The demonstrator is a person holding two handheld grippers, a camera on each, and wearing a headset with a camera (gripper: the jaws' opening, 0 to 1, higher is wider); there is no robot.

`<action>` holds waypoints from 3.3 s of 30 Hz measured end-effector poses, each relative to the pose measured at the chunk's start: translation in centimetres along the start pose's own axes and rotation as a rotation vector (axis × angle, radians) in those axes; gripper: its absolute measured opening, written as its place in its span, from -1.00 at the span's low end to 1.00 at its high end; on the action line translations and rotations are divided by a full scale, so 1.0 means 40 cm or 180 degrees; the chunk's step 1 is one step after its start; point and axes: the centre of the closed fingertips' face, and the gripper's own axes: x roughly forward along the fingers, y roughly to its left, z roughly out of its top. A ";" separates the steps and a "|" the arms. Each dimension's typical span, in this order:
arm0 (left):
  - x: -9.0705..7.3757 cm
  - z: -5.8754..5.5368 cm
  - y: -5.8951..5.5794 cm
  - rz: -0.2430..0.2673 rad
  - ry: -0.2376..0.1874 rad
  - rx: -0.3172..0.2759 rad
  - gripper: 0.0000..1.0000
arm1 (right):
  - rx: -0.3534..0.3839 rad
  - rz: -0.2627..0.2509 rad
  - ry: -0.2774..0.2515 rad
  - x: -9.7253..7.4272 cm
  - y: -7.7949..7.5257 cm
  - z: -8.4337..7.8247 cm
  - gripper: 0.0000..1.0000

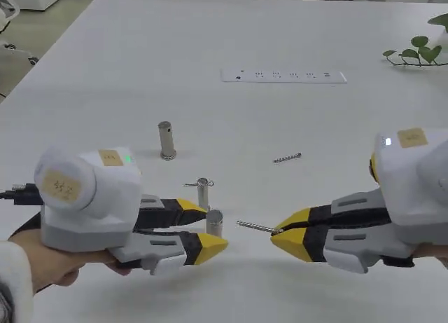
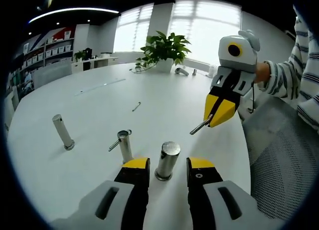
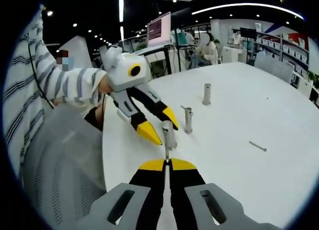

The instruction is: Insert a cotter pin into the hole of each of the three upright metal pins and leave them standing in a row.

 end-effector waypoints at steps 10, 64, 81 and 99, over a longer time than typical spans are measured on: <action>0.008 -0.020 0.010 0.0031 0.0042 0.0025 -0.54 | 0.0063 -0.0071 0.0008 0.022 0.001 0.001 -0.93; 0.016 -0.033 0.014 0.0676 0.0246 -0.0049 -0.76 | -0.0035 -0.0268 -0.0093 0.068 -0.005 0.011 -0.93; 0.016 -0.036 0.013 0.0745 0.0241 -0.0149 -0.76 | -0.0045 -0.0356 -0.0169 0.109 -0.011 0.026 -0.93; 0.010 -0.040 0.007 0.0767 0.0308 -0.0162 -0.76 | -0.0164 -0.0327 -0.0171 0.137 -0.006 0.047 -0.93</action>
